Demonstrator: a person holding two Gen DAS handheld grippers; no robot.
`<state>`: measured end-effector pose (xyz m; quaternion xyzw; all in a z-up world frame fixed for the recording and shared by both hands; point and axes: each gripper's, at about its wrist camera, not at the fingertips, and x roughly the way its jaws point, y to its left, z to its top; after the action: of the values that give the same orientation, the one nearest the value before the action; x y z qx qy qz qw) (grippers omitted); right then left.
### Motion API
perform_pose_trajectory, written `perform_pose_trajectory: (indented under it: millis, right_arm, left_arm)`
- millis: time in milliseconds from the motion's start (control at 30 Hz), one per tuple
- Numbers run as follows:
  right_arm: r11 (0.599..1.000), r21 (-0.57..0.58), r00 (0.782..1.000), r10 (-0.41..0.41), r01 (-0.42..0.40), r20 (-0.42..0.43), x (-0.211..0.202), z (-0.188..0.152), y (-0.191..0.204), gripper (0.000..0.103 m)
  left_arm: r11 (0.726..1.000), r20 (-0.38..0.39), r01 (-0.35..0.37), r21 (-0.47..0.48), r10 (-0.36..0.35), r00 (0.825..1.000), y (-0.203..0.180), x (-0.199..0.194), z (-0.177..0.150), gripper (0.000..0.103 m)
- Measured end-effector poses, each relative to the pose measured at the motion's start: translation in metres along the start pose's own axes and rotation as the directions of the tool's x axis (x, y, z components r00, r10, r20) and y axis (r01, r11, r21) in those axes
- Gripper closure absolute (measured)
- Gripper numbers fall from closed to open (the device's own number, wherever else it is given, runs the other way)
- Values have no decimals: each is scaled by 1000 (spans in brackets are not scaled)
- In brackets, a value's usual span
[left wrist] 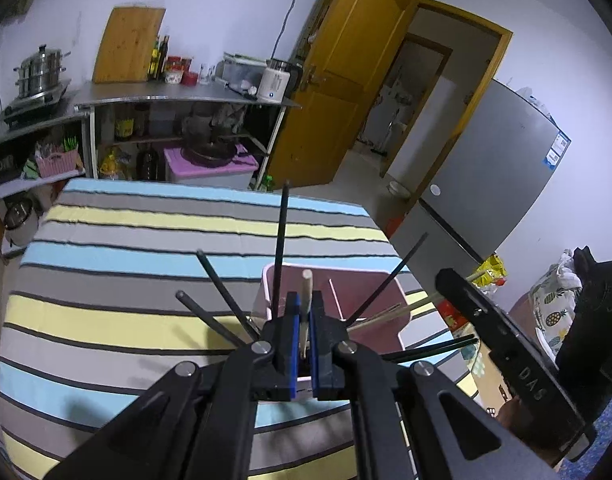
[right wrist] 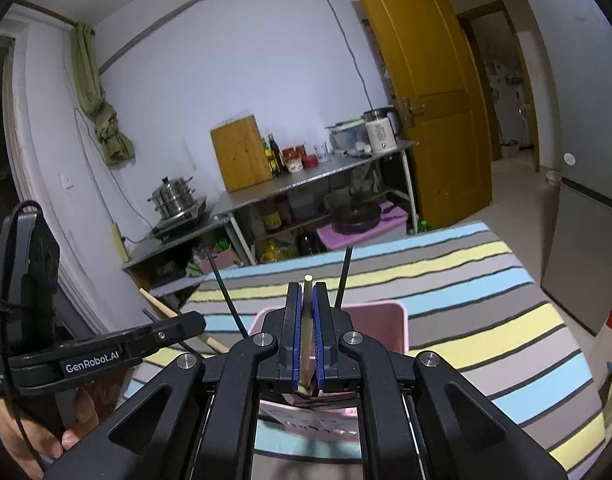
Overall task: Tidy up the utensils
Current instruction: 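Lower the wooden chopsticks into the pink basket and open both grippers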
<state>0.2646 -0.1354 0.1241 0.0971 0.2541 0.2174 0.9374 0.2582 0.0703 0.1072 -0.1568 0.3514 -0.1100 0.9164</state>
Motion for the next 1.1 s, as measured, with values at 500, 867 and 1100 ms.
perform_pose_trajectory:
  millis: [500, 867, 1100]
  right_arm:
    - [993, -112, 999, -31, 27, -40, 10, -5, 9, 88]
    - [996, -90, 1000, -29, 29, 3, -23, -1, 0, 88]
    - [996, -80, 999, -36, 38, 26, -55, -6, -3, 88]
  left_arm:
    - [999, -46, -34, 39, 36, 998, -8, 23, -12, 85]
    - [998, 44, -48, 50, 46, 998, -10, -16, -9, 60]
    - [997, 88, -66, 42, 62, 994, -5, -45, -22, 57]
